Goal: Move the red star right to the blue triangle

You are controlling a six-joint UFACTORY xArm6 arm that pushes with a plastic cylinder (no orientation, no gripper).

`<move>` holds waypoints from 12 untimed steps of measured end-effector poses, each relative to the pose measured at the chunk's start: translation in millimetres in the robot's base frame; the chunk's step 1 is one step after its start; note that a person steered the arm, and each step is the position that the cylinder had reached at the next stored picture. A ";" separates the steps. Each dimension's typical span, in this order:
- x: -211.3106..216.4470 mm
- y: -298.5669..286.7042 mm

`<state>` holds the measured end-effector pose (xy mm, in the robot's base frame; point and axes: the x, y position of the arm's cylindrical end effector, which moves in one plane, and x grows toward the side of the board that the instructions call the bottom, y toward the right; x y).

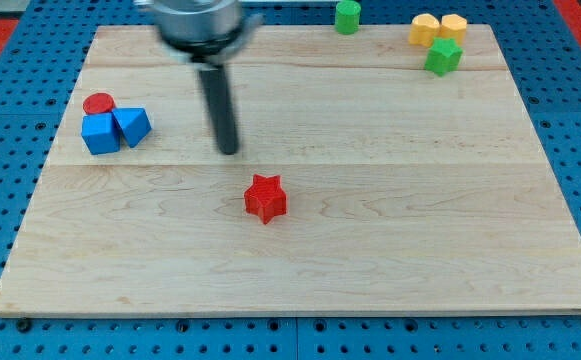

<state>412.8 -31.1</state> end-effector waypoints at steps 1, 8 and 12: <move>25.6 79.7; 110.2 -10.6; 102.2 -103.0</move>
<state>515.0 -134.1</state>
